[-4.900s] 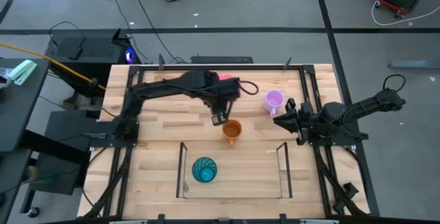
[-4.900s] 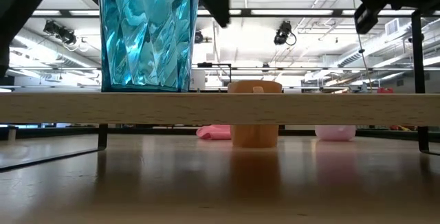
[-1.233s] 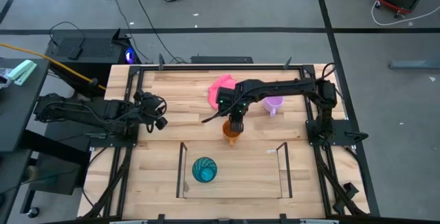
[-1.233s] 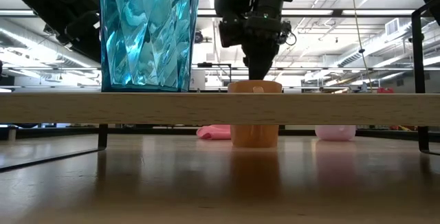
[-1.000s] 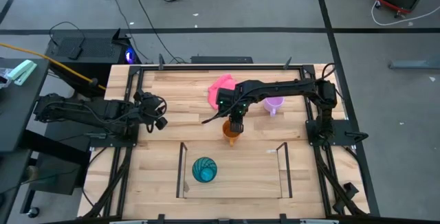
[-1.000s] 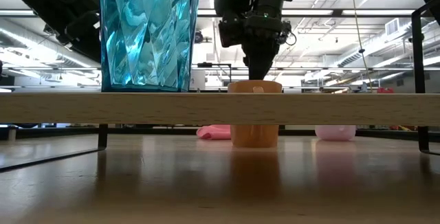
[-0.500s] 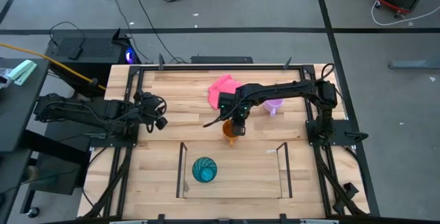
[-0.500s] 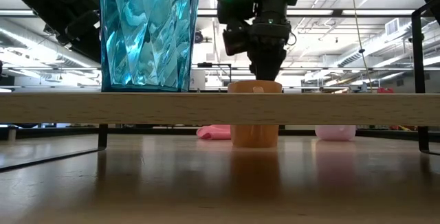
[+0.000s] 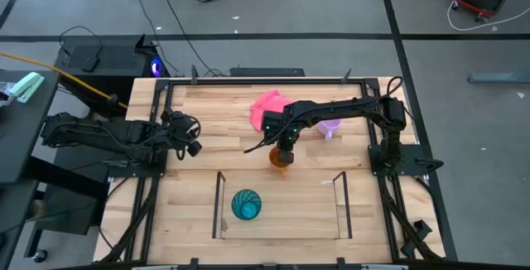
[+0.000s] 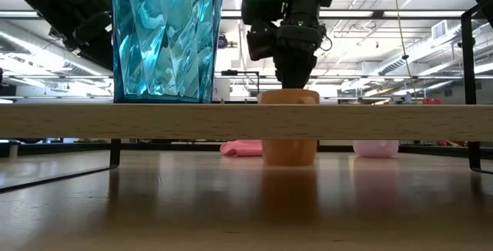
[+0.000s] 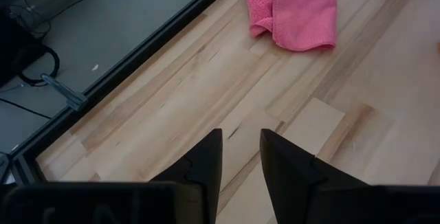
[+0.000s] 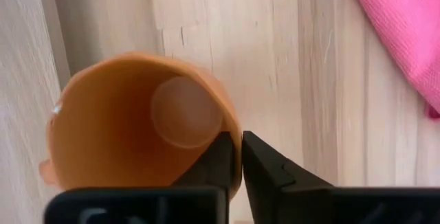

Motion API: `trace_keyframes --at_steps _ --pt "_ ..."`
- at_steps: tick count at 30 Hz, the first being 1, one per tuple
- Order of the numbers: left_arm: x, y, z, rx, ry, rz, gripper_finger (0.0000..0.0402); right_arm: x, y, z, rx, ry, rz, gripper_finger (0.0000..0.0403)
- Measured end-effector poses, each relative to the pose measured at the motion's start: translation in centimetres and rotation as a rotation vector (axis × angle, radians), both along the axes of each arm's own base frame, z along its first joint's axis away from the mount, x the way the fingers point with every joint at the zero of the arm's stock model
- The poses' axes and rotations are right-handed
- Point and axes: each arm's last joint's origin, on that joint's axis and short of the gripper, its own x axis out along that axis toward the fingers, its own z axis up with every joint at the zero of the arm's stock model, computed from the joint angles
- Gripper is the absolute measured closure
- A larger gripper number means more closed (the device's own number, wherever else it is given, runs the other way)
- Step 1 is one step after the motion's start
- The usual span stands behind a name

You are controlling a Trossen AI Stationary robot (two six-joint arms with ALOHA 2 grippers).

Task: Stack small to large cups/mugs on shelf
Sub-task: Put the orange mug on the shelf

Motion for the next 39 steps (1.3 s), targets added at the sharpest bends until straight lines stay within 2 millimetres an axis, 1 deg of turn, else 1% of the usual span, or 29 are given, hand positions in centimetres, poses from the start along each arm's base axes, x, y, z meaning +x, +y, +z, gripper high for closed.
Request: trace_keyframes --at_steps 5,11,14,16,18,21,24,29,32,34,39 --pt "0.0 0.0 0.0 0.000 0.000 0.000 0.0294 0.0 0.0 0.0 0.000 -0.003 -0.004 0.0389" --pt "0.0 0.0 0.0 0.000 0.000 0.000 0.0294 0.0 0.0 0.1 -0.001 -0.004 -0.005 0.0392" --pt "0.0 0.0 0.0 0.000 0.000 0.000 0.0294 0.2 0.1 0.5 -0.003 -0.016 -0.013 0.0393" --pt "0.0 0.0 0.0 0.000 0.001 0.000 0.0294 0.5 0.1 1.3 -0.003 -0.030 -0.011 0.0393" --pt "0.0 0.0 0.0 0.000 0.000 0.000 0.0294 0.6 0.0 2.4 -0.012 -0.037 -0.031 0.0393" --pt "0.0 0.0 0.0 0.000 0.000 0.000 0.0294 0.5 -0.1 4.7 -0.057 -0.018 -0.066 0.0393" --pt "0.0 0.0 0.0 0.000 0.000 -0.001 0.0294 0.1 -0.2 7.6 -0.099 -0.006 -0.097 0.0393" --pt "0.0 0.0 0.0 0.000 0.000 -0.001 0.0294 -0.8 0.1 12.5 -0.097 -0.040 -0.168 0.0393" --pt "0.0 0.0 0.0 -0.001 -0.001 0.001 0.0294 -1.7 1.0 14.8 -0.108 -0.035 -0.207 0.0393" --pt "0.0 0.0 0.0 -0.002 -0.002 0.002 0.0294 -2.3 1.9 15.9 -0.114 -0.034 -0.227 0.0393" --pt "0.0 0.0 -0.2 -0.002 0.002 0.004 0.0294 -3.2 5.3 17.5 -0.078 -0.100 -0.241 0.0393"
